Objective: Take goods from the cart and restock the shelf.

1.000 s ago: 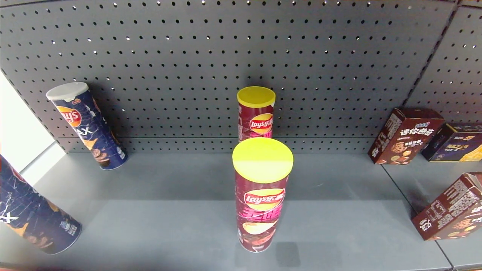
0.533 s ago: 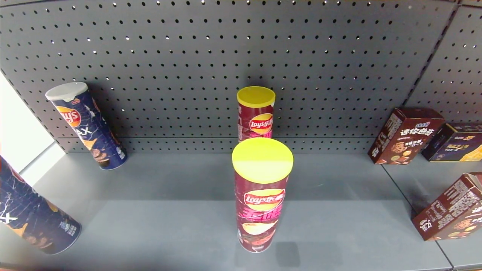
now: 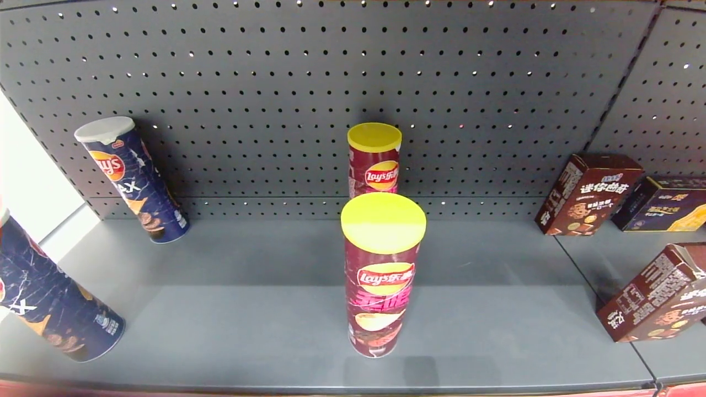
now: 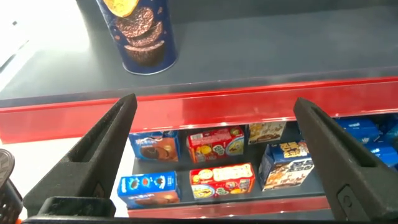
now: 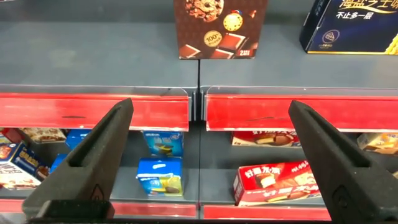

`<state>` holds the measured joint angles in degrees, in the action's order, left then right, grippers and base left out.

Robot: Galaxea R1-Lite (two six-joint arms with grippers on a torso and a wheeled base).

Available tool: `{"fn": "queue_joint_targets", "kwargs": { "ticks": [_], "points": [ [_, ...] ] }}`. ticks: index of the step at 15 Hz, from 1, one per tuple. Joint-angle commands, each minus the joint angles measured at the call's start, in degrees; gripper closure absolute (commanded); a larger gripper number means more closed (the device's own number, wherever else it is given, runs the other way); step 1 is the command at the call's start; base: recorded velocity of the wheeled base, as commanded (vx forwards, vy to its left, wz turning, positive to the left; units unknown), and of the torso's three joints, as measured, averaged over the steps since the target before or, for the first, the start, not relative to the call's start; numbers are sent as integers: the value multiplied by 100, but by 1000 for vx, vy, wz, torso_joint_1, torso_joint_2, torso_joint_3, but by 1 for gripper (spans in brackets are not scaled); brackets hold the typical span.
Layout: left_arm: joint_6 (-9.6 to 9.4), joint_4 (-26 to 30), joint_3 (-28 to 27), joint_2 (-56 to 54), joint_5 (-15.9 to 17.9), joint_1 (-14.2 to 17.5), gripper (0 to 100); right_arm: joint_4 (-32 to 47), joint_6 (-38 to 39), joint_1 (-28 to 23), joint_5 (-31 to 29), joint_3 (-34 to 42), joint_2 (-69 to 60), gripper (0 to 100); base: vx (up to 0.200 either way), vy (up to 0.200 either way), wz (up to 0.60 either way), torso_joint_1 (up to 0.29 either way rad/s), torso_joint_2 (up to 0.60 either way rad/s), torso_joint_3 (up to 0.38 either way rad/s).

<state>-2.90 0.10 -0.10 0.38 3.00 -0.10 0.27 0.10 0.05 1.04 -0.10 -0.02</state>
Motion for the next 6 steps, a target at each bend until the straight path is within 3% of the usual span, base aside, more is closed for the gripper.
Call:
{"fn": "queue_joint_targets", "kwargs": {
  "ticks": [1, 6],
  "points": [
    [0, -1, 1, 6, -1, 1, 0, 0, -1, 4, 2, 1, 2, 0, 0, 0, 0, 0, 0, 0],
    [9, -1, 1, 6, -1, 1, 0, 0, 8, 4, 2, 1, 2, 0, 0, 0, 0, 0, 0, 0]
  ]
}}
